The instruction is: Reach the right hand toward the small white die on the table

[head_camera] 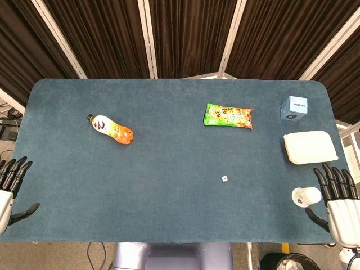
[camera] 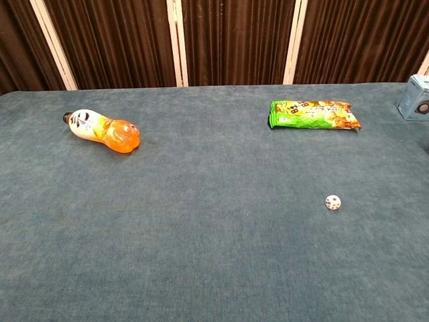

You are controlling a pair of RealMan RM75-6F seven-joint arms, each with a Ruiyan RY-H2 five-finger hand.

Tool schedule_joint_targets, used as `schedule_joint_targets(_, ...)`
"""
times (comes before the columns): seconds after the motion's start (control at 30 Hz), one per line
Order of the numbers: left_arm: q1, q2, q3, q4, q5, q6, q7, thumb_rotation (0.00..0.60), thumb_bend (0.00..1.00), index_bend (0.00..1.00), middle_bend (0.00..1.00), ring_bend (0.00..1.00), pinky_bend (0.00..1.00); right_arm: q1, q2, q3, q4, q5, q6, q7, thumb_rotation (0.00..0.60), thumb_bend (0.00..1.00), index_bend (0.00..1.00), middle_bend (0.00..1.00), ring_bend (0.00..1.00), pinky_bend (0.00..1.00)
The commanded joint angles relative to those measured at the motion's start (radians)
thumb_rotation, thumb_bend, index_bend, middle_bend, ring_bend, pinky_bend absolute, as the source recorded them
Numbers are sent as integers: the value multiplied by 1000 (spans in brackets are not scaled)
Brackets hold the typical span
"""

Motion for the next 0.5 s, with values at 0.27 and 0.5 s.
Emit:
schedule_joint_targets(0.27, -5, 1, -4, 0, -10, -10, -10, 600, 0, 0, 0, 0, 0, 21, -11, -5, 9, 7, -48, -11, 600, 0, 0, 1, 0, 0)
schedule_joint_targets(0.5, -27, -10, -20, -12, -69, -65, 29, 600, 0, 0, 0, 0, 0, 170, -75, 7, 119, -18, -250, 84, 600, 162, 0, 730, 705, 797)
